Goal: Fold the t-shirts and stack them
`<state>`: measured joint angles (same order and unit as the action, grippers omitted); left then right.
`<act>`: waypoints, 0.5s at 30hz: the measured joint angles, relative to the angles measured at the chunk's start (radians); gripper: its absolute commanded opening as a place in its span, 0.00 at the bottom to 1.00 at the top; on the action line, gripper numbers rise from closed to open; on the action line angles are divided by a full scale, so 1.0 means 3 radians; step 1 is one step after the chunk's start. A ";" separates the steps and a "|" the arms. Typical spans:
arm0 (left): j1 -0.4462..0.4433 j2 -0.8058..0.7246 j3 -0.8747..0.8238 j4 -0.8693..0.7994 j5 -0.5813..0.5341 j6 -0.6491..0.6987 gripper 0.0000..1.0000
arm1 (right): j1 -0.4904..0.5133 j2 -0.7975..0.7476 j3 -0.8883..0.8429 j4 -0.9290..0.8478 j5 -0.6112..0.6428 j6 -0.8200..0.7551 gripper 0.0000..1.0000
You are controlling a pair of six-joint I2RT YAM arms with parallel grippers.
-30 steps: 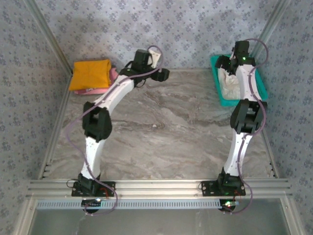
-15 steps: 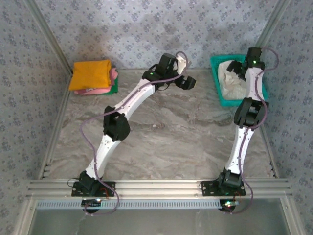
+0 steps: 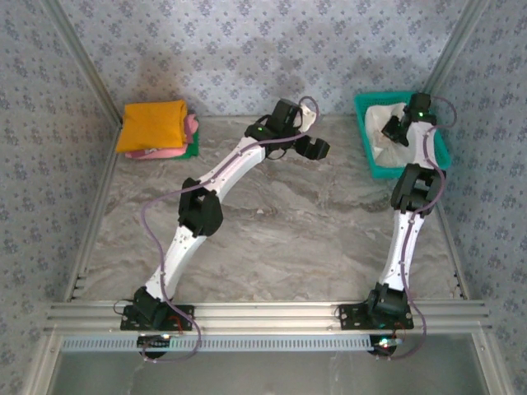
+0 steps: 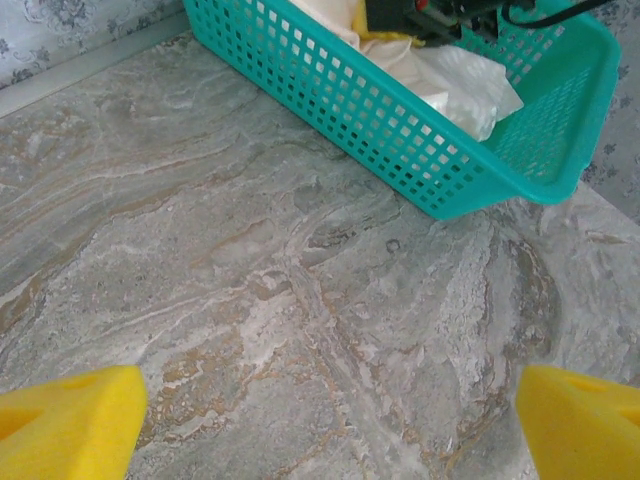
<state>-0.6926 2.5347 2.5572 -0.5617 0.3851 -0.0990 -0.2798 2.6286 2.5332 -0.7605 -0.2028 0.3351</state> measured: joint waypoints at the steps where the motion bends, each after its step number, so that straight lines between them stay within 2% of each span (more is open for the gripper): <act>1: -0.0004 -0.0003 0.0000 -0.0013 -0.0003 0.0000 0.93 | 0.0004 -0.0025 0.0000 -0.0008 0.0011 -0.0008 0.00; 5: -0.0005 -0.0117 -0.0043 -0.0127 -0.0060 -0.0024 0.93 | 0.0037 -0.0299 -0.0036 -0.0075 0.0085 -0.0008 0.00; 8: -0.0005 -0.0412 -0.0214 -0.0202 -0.0114 -0.0024 0.94 | 0.0086 -0.0685 -0.0080 -0.0088 0.0200 -0.0009 0.00; 12: -0.0001 -0.1185 -0.0744 -0.0108 -0.0164 -0.0027 0.94 | 0.0197 -0.1336 -0.0084 -0.0075 0.0357 -0.0033 0.00; 15: 0.0029 -0.2003 -0.1536 0.0280 -0.0175 -0.0051 0.97 | 0.0338 -0.1775 -0.0084 -0.0060 0.0458 -0.0084 0.00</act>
<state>-0.6838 1.9339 2.0964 -0.4778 0.3325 -0.1143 -0.1783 2.0960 2.5080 -0.7784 -0.0654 0.3099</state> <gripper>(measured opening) 0.947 0.111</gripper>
